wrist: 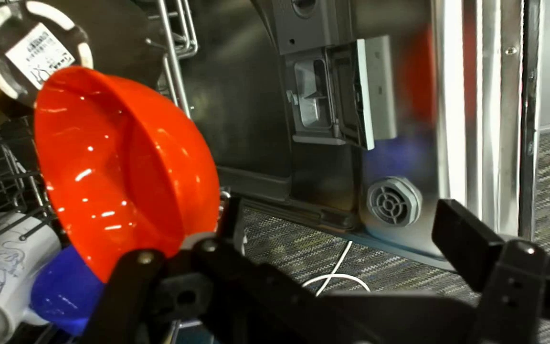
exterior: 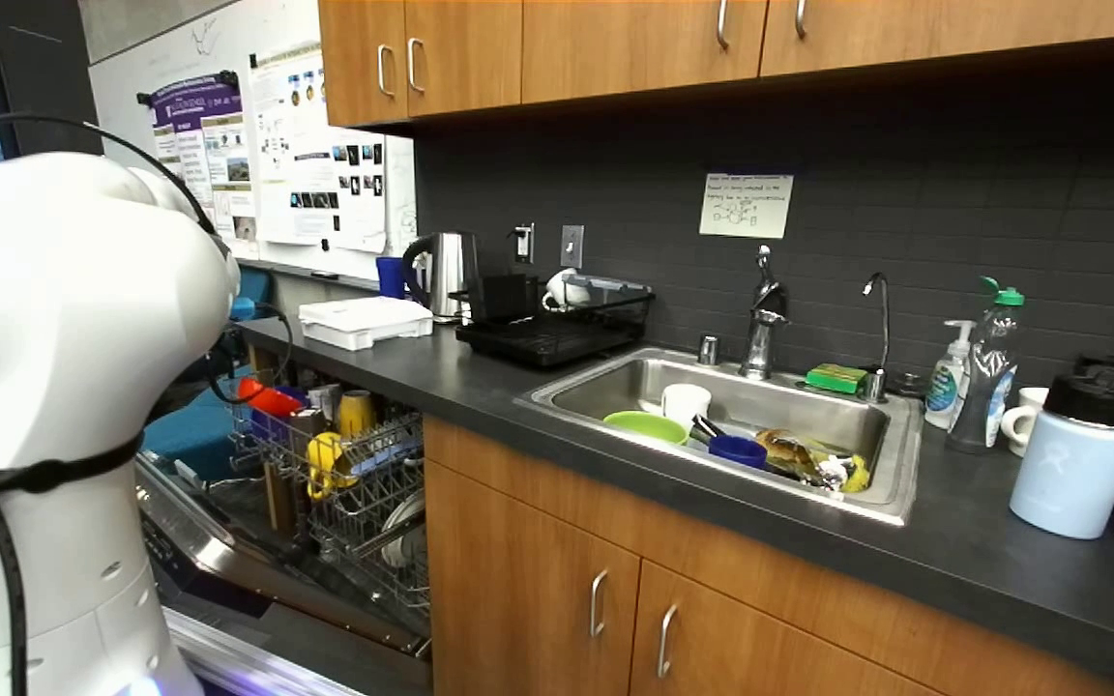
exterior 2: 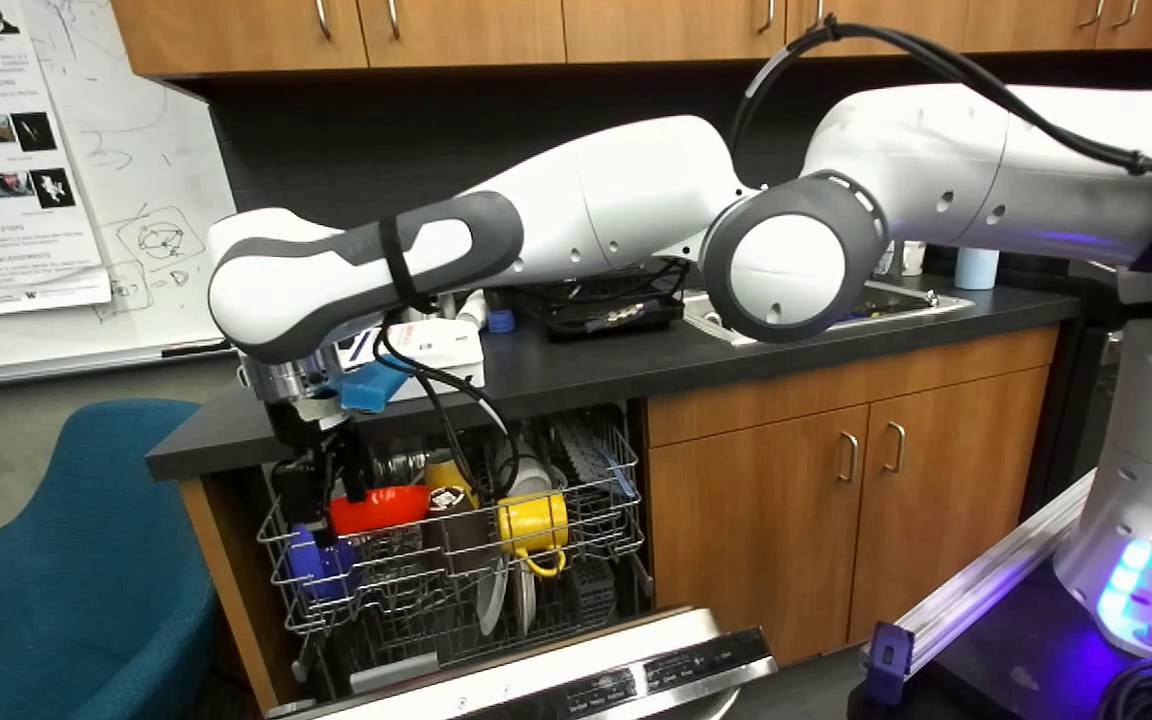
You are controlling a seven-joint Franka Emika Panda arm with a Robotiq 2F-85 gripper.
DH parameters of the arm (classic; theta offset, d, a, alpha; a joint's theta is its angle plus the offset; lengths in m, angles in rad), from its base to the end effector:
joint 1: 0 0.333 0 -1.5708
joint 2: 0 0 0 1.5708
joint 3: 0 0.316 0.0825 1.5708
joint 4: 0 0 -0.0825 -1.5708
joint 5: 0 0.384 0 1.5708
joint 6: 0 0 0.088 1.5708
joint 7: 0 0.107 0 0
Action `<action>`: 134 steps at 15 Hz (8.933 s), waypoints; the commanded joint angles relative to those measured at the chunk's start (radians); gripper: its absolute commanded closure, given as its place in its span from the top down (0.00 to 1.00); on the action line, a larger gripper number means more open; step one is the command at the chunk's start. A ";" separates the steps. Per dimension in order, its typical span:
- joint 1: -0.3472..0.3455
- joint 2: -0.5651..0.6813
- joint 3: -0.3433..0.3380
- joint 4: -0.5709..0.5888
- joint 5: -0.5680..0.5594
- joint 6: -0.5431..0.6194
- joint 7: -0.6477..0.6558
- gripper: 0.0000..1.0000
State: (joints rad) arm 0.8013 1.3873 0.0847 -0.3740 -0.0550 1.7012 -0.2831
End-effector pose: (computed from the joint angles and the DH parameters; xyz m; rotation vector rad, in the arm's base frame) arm 0.5437 0.5868 0.2064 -2.6572 -1.6496 0.1010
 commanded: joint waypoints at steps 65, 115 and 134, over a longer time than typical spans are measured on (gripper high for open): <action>-0.054 0.013 -0.035 -0.018 -0.044 0.186 0.125 1.00; 0.089 0.059 -0.239 0.005 -0.345 -0.013 -0.342 1.00; 0.118 0.076 -0.241 0.015 -0.344 -0.026 -0.346 1.00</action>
State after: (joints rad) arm 0.9124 1.4651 -0.1493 -0.3744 -0.3896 1.6973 -0.6178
